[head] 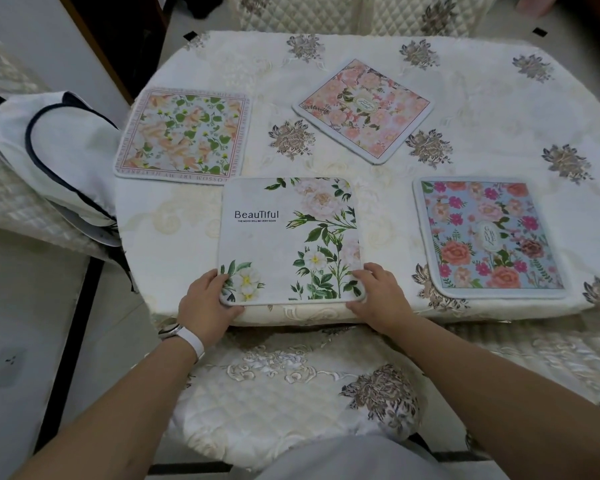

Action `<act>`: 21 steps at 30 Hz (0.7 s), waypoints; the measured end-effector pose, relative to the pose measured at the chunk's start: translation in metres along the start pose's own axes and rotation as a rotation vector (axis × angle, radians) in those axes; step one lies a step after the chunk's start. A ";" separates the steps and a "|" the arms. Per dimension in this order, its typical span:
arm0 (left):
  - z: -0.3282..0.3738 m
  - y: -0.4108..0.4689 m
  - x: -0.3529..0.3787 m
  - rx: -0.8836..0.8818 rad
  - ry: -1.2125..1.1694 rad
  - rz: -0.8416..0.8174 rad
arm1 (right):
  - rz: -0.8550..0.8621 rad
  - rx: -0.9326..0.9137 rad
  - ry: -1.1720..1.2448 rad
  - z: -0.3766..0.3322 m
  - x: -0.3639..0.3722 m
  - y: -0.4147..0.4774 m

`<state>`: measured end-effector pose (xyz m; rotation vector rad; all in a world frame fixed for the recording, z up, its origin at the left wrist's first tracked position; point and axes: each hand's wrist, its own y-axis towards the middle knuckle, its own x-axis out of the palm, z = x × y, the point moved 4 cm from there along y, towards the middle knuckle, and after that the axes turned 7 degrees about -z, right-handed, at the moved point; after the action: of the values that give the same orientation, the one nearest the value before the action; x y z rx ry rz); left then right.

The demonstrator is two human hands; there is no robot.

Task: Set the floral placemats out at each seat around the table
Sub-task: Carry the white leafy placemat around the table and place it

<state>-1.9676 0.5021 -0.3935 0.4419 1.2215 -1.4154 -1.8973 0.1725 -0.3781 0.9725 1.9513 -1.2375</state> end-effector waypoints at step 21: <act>0.178 -0.048 -0.055 0.424 0.038 0.204 | 0.173 -0.156 -0.001 0.020 -0.144 -0.044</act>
<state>-1.9292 0.3697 -0.2598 0.8637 0.8728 -1.4916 -1.8553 0.1044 -0.2487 1.0356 1.8875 -0.9750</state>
